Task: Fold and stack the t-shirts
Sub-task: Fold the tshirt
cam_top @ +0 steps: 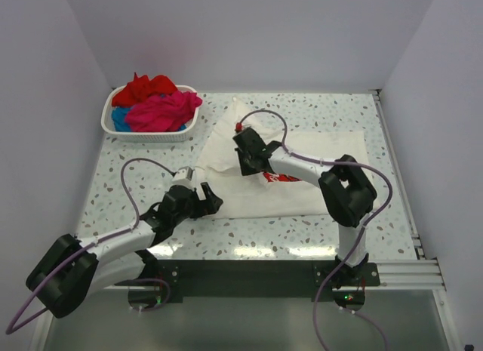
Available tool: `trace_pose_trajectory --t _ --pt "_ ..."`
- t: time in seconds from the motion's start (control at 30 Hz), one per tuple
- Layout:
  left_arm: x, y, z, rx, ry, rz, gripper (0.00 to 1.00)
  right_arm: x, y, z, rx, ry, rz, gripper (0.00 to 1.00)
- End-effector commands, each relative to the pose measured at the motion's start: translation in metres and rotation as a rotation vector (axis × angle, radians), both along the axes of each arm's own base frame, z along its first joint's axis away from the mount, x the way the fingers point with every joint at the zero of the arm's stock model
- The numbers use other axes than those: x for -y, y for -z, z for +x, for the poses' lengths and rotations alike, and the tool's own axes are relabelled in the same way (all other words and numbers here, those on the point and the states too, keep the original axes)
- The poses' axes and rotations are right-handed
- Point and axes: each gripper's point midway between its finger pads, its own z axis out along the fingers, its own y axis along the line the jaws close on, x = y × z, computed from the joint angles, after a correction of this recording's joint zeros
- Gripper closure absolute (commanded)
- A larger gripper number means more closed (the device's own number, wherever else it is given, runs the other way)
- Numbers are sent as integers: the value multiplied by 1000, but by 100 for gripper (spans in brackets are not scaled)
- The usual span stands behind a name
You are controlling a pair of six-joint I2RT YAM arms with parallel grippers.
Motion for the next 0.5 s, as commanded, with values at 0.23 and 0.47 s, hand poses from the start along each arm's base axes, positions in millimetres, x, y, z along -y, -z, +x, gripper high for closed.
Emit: trace_pose_trajectory --t 0.23,0.47 --pt "-23 32 -25 -103 -29 80 0 4 -43 81 89 36 97 100" --pt "-27 35 -30 -113 -29 98 0 11 -27 98 56 86 93 89"
